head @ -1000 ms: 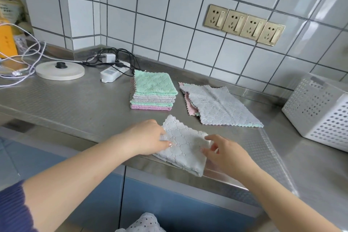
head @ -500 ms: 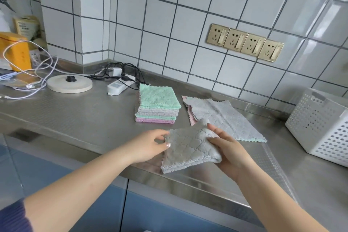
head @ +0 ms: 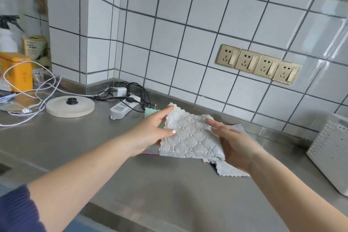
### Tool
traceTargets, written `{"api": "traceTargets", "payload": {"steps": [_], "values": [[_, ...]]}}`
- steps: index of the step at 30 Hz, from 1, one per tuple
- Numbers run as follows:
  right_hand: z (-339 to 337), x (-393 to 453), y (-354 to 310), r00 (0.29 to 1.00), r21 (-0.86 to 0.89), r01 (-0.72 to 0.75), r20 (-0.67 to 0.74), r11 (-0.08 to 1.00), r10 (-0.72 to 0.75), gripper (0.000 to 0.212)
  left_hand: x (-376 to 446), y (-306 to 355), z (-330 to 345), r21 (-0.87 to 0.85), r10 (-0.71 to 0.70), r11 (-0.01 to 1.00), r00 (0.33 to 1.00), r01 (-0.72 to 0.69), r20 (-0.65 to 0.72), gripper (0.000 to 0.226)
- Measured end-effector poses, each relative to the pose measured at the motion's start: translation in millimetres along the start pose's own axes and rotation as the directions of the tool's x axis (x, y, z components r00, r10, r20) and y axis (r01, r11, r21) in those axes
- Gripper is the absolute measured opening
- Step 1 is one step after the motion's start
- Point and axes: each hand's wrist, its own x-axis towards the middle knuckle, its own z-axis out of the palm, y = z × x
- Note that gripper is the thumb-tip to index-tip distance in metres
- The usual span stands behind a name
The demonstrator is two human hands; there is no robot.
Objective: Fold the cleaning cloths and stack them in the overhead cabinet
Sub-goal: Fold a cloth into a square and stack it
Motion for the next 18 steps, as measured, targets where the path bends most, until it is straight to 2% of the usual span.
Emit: {"api": "traceTargets", "payload": {"steps": [3,7,10,14,18], "values": [[11.7,36.0,-13.0,0.999,-0.083,-0.018,0.038,0.996,0.022,0.031,30.0,7.0,-24.7,0.142,-0.02,0.99,1.0,0.023,-0.02,0.072],[27.2,88.5,-23.5,0.994,-0.295,0.082,-0.039,0.952,-0.097,0.029,68.9,5.8,-50.8,0.264,-0.087,0.959,0.993,0.106,-0.083,0.075],[29.6,120.1,-17.4,0.988,-0.45,0.102,-0.061,0.887,-0.144,0.028,86.2,-4.3,-62.0,0.327,-0.122,0.933,0.986,0.152,-0.111,0.075],[26.8,148.2,0.7,0.99,-0.638,0.066,-0.055,0.767,-0.13,0.028,96.4,-23.0,-72.3,0.376,-0.18,0.903,0.978,0.207,-0.107,0.077],[25.5,162.6,11.4,0.994,-0.741,0.066,-0.012,0.668,-0.112,0.029,100.6,-33.5,-78.8,0.449,-0.221,0.858,0.969,0.248,-0.113,0.078]]}}
